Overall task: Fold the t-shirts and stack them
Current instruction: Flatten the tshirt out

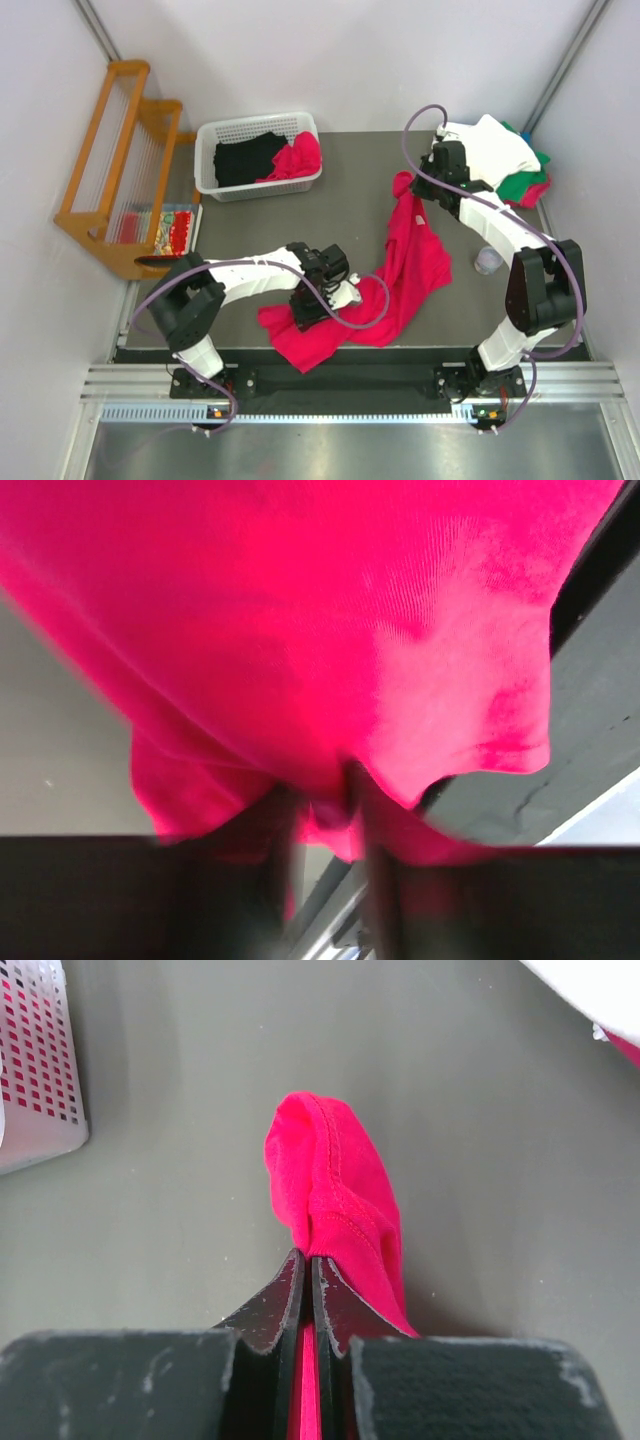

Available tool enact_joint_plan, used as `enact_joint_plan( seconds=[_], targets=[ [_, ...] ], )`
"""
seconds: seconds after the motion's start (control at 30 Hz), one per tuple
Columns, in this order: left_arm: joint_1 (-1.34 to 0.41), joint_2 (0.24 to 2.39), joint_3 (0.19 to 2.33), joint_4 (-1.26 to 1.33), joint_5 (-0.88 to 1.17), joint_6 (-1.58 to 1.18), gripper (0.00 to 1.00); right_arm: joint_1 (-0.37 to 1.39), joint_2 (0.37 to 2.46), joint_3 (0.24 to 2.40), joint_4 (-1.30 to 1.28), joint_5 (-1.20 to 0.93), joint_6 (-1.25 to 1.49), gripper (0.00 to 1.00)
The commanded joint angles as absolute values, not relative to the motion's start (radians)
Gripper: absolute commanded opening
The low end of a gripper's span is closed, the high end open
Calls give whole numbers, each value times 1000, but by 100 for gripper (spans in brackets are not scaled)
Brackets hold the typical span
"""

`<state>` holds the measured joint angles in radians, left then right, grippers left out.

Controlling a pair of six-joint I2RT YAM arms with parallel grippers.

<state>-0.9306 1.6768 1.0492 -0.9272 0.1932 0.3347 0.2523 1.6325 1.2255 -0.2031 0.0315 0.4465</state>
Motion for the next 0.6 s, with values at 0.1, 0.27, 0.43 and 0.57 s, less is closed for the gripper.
enact_joint_plan(
  seconds=[0.1, 0.27, 0.43, 0.57],
  targets=[
    [-904, 1686, 1101, -903, 229, 310, 0, 229, 1618, 1259, -161, 20, 443, 0],
    [-752, 1675, 1215, -960, 306, 351, 0, 227, 1620, 1252, -158, 14, 439, 0],
    [-471, 1710, 1454, -1084, 504, 426, 0, 227, 1626, 1258, -155, 6, 442, 0],
    [-319, 1798, 1513, -1134, 503, 468, 30, 227, 1623, 1261, -150, 3, 442, 0]
  ],
)
